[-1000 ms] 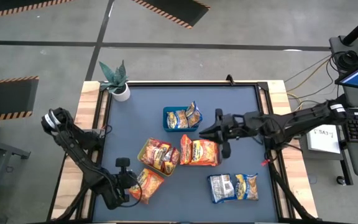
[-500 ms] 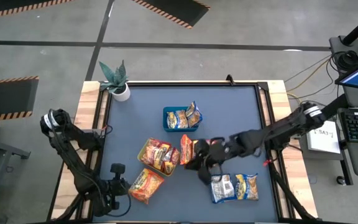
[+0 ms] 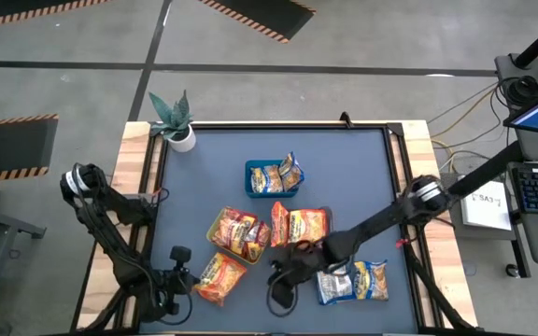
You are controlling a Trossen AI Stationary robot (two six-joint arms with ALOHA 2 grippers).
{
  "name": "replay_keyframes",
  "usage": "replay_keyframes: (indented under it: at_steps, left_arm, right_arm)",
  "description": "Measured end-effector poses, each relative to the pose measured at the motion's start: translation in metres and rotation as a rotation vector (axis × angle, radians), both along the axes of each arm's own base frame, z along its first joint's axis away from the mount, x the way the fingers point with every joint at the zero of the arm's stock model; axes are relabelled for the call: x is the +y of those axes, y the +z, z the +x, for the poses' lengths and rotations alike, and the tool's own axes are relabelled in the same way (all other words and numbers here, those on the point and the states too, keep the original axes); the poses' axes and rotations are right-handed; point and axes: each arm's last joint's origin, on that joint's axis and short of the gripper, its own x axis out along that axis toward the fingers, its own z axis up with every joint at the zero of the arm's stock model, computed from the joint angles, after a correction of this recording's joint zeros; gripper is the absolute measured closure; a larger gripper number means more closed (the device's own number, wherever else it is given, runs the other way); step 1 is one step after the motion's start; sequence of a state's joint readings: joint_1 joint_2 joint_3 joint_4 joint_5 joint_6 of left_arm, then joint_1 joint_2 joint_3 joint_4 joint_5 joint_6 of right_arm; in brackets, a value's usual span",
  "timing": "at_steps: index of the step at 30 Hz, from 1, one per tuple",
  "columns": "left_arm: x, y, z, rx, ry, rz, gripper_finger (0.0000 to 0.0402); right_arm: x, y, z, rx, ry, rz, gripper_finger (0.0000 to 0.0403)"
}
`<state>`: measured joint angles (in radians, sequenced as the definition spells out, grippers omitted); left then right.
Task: Sort Maruchan noodles
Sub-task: Stack the orange noodle pack on top of the orange noodle pack in the black bin
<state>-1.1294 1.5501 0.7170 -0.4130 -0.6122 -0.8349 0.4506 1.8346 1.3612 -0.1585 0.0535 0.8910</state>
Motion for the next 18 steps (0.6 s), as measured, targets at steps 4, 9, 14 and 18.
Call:
replay_keyframes:
  at_steps: [4, 9, 14, 18]
  left_arm:
    - [0.003, -0.005, -0.002, -0.001, 0.010, -0.001, 0.0402]
    - [0.001, -0.003, -0.002, 0.000, 0.008, -0.010, 0.0402]
    - [0.003, -0.001, -0.004, 0.051, 0.051, -0.002, 0.0401]
    - [0.007, 0.005, -0.005, 0.058, 0.133, 0.045, 0.0401]
  right_arm:
    - [0.014, -0.016, 0.014, 0.002, -0.009, -0.054, 0.0360]
    - [0.029, -0.028, 0.031, 0.017, 0.025, -0.089, 0.0360]
    - [0.039, -0.026, 0.036, 0.049, 0.058, -0.132, 0.0360]
    - [0.038, -0.026, 0.037, 0.032, 0.004, -0.219, 0.0360]
